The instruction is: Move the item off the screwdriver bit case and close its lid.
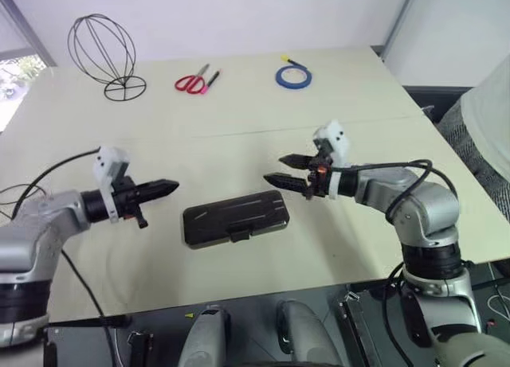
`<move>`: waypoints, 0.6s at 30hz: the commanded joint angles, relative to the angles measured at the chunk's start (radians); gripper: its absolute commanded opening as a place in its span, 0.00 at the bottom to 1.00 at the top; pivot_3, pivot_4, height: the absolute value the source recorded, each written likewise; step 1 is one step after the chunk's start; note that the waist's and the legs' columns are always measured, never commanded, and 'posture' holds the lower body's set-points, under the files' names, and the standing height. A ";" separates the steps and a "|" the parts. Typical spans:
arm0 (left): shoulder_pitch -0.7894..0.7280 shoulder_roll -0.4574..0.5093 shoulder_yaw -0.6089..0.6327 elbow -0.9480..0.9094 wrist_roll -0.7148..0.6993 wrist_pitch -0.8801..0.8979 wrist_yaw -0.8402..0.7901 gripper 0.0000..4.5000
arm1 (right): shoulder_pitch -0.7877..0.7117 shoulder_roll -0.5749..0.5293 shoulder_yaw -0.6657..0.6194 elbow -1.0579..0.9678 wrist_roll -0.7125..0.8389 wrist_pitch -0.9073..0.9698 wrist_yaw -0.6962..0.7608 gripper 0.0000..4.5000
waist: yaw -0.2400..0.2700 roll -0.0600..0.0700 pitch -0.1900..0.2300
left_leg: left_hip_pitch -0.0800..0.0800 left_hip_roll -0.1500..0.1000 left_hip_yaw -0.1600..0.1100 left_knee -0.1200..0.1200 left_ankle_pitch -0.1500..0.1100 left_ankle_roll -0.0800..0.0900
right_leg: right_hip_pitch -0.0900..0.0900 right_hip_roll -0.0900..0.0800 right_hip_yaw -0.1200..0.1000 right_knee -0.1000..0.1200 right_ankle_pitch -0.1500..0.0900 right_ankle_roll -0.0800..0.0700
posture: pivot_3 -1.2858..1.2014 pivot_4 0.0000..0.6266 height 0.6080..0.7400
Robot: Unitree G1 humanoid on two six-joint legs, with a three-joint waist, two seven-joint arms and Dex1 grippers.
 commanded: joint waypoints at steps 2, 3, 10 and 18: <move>-0.142 -0.013 -0.102 0.111 0.058 -0.050 -0.066 0.00 | 0.005 0.000 0.001 -0.132 0.162 0.187 -0.007 0.24 | 0.003 0.000 0.000 | 0.000 0.000 -0.001 0.000 0.000 0.000 | 0.000 0.001 0.000 0.000 0.000 0.000 | 0.52 0.24 1.00; -0.180 -0.024 -0.135 0.147 0.077 -0.064 -0.084 0.00 | 0.023 0.005 0.019 -0.157 0.185 0.236 -0.021 0.12 | 0.004 0.000 0.000 | 0.000 0.000 -0.001 0.000 0.000 0.000 | 0.000 0.001 -0.001 0.000 0.000 0.000 | 0.52 0.24 1.00; -0.321 -0.098 -0.295 0.339 0.194 -0.145 -0.182 0.00 | 0.148 0.050 0.128 -0.305 0.275 0.337 -0.087 0.01 | 0.001 0.000 0.000 | -0.001 0.000 0.000 0.001 0.000 0.000 | 0.000 0.000 0.000 0.000 0.000 0.000 | 0.52 0.24 1.00; -0.449 -0.204 -0.396 0.546 0.319 -0.269 -0.248 0.00 | 0.248 0.242 0.180 -0.288 0.176 0.396 -0.355 0.01 | 0.002 -0.001 -0.001 | -0.001 0.000 -0.001 0.002 0.000 0.000 | 0.000 0.001 -0.001 0.000 0.000 0.000 | 0.52 0.24 1.00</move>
